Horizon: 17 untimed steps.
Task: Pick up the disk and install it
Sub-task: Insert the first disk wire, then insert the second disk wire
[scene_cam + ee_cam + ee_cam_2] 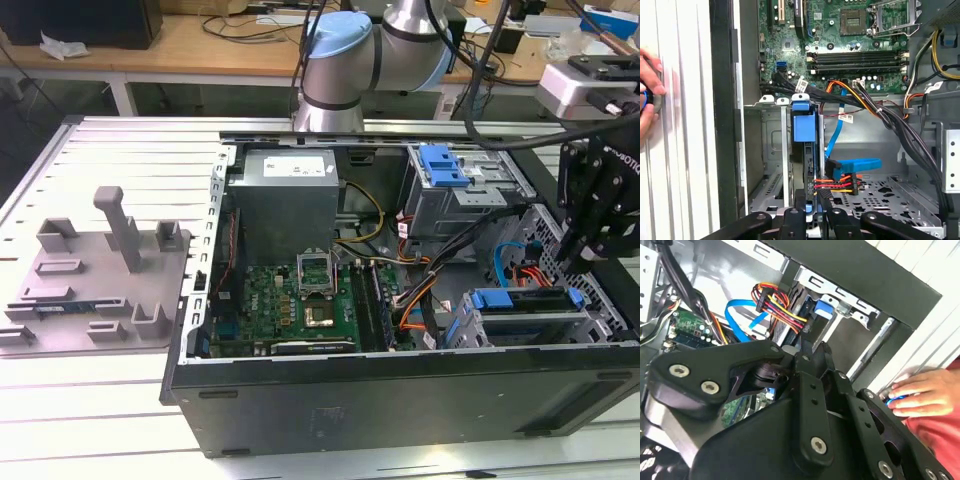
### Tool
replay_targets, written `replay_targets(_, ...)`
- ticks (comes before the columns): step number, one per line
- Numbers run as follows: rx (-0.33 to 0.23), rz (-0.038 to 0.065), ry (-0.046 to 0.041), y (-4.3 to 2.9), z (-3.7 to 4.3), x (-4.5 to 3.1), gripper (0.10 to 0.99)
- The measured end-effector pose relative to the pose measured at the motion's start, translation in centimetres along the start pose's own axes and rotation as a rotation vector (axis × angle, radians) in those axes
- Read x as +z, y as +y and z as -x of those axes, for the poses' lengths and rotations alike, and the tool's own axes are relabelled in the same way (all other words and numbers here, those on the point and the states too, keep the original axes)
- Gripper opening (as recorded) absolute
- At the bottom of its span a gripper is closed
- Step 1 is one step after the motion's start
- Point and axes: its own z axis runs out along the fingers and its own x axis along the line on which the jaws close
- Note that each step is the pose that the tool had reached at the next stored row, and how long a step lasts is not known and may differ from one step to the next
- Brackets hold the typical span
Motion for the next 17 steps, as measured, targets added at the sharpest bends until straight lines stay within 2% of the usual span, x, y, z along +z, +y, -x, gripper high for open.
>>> replay_targets(15,0.0,0.0,0.0023,-0.01,0.0,-0.02,0.239)
replay_targets(17,0.0,0.0,0.0023,-0.04,0.01,-0.41,0.239)
